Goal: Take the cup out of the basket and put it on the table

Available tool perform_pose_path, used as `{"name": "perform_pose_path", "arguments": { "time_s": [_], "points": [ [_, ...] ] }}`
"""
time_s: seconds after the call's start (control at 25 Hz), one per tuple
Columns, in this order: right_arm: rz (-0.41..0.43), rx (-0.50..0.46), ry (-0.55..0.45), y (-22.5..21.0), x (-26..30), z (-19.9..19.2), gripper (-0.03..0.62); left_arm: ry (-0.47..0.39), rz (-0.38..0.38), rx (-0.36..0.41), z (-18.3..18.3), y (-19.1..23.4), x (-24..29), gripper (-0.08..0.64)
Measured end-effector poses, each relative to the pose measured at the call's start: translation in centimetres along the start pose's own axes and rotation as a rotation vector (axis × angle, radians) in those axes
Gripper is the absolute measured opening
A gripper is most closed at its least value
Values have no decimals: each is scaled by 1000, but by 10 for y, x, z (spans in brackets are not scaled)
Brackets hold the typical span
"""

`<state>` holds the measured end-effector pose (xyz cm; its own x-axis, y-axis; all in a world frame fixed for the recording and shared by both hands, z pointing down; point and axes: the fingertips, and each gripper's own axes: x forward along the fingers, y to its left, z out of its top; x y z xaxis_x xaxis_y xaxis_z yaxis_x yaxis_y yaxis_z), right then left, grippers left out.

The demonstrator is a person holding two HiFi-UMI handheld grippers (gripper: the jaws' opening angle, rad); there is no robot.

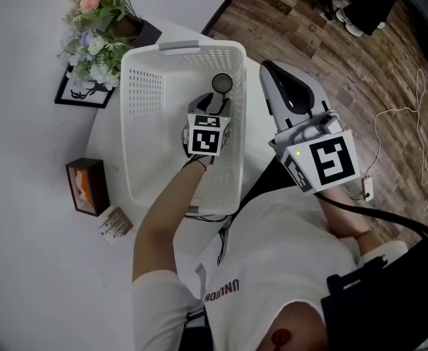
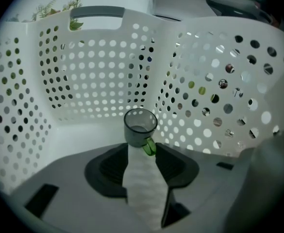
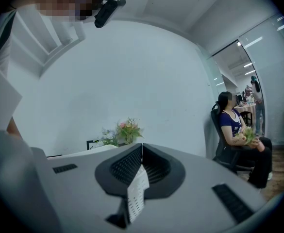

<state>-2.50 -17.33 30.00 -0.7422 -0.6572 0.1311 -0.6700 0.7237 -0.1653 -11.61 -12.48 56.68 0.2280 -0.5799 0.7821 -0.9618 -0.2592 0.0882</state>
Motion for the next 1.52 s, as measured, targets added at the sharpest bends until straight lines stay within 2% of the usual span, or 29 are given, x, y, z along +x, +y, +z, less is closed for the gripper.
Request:
{"name": "perform_pose_path", "arguments": {
  "time_s": [0.28, 0.56, 0.84, 1.52],
  "points": [
    [3, -1, 3, 2, 1, 1, 20, -16, 20, -21, 2, 8, -2, 169],
    [-2, -4, 2, 3, 0, 0, 20, -44, -6, 31, 4, 4, 1, 102],
    [-8, -8, 6, 2, -1, -1, 20, -66, -14, 40, 7, 3, 4, 54],
    [-8, -13, -2, 3, -3, 2, 20, -79, 10, 61, 14, 5, -1, 46]
  ]
}}
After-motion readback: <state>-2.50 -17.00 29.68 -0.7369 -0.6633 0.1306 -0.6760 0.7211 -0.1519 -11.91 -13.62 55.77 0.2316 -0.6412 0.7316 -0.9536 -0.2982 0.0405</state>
